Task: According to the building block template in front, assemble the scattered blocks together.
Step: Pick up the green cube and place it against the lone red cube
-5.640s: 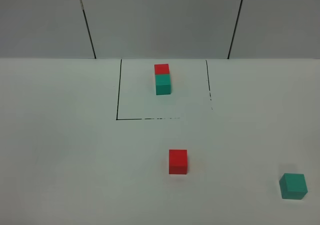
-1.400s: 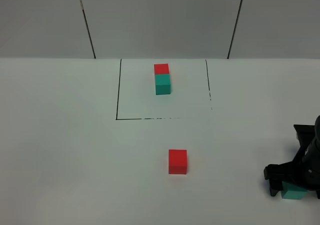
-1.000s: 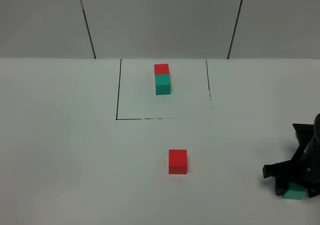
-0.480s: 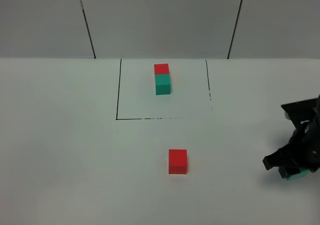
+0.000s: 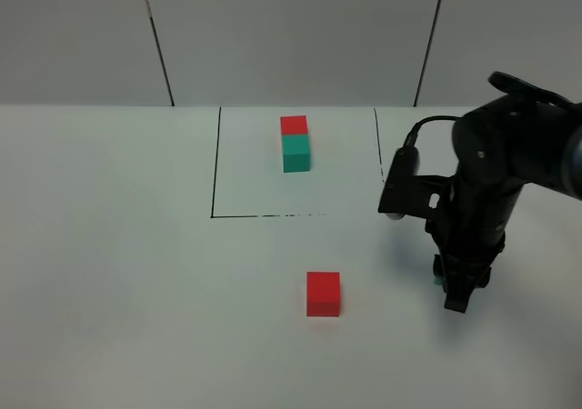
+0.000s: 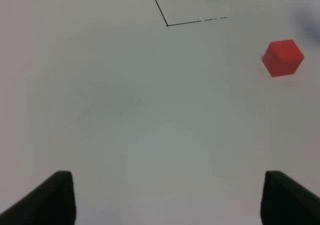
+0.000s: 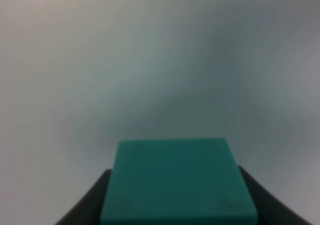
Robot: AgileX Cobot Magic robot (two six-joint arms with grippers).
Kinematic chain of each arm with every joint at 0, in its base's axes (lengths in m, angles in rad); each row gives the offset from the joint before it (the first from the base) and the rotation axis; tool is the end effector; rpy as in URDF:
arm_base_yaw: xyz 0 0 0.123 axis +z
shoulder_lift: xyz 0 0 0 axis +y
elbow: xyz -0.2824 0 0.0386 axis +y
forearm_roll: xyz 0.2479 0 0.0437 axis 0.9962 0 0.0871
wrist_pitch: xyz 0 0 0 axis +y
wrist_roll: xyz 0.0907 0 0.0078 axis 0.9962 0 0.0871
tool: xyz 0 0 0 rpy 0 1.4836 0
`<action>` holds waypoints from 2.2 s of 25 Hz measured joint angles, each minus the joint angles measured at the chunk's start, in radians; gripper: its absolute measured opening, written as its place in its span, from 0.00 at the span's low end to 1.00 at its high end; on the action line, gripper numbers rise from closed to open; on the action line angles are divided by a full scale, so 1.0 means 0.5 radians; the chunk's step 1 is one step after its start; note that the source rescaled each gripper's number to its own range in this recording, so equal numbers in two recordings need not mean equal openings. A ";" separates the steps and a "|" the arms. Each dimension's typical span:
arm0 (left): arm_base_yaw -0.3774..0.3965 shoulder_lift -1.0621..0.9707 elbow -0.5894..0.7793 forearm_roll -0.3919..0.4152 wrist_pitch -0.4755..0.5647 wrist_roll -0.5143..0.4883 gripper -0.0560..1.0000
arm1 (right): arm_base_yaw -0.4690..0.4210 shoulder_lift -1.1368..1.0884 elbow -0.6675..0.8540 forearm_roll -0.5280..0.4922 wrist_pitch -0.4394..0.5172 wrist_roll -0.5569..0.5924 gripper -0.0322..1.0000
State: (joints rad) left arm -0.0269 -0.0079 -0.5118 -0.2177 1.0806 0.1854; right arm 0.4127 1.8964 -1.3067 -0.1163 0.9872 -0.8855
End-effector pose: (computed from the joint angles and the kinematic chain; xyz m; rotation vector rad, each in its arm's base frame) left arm -0.0098 -0.0171 0.2803 0.2300 2.0160 -0.1604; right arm 0.3376 0.1382 0.1864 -1.9354 2.3973 -0.1786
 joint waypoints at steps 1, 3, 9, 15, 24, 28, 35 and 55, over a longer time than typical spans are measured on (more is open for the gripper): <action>0.000 0.000 0.000 0.000 0.000 0.000 0.62 | 0.017 0.067 -0.062 -0.029 0.057 -0.004 0.05; 0.000 0.000 0.000 0.000 0.000 0.000 0.62 | 0.044 0.178 -0.148 -0.046 0.113 -0.013 0.05; 0.000 0.000 0.000 0.000 0.000 0.000 0.62 | 0.163 0.368 -0.293 0.019 0.106 -0.068 0.05; 0.000 0.000 0.000 0.000 0.000 0.000 0.61 | 0.258 0.505 -0.375 0.085 0.092 -0.101 0.05; 0.000 0.000 0.000 0.000 0.000 0.000 0.61 | 0.283 0.598 -0.399 0.128 -0.017 -0.097 0.05; 0.000 0.000 0.000 0.000 0.000 0.000 0.61 | 0.303 0.601 -0.399 0.130 -0.028 -0.096 0.05; 0.000 0.000 0.000 0.000 0.000 0.000 0.61 | 0.331 0.601 -0.399 0.141 -0.043 -0.093 0.05; 0.000 0.000 0.000 0.000 0.000 -0.002 0.61 | 0.355 0.617 -0.406 0.182 -0.088 -0.137 0.05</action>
State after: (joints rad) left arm -0.0269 -0.0079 -0.5118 -0.2177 1.0806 0.1844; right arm 0.5903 2.2050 -1.5096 -0.0255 0.9430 -0.9540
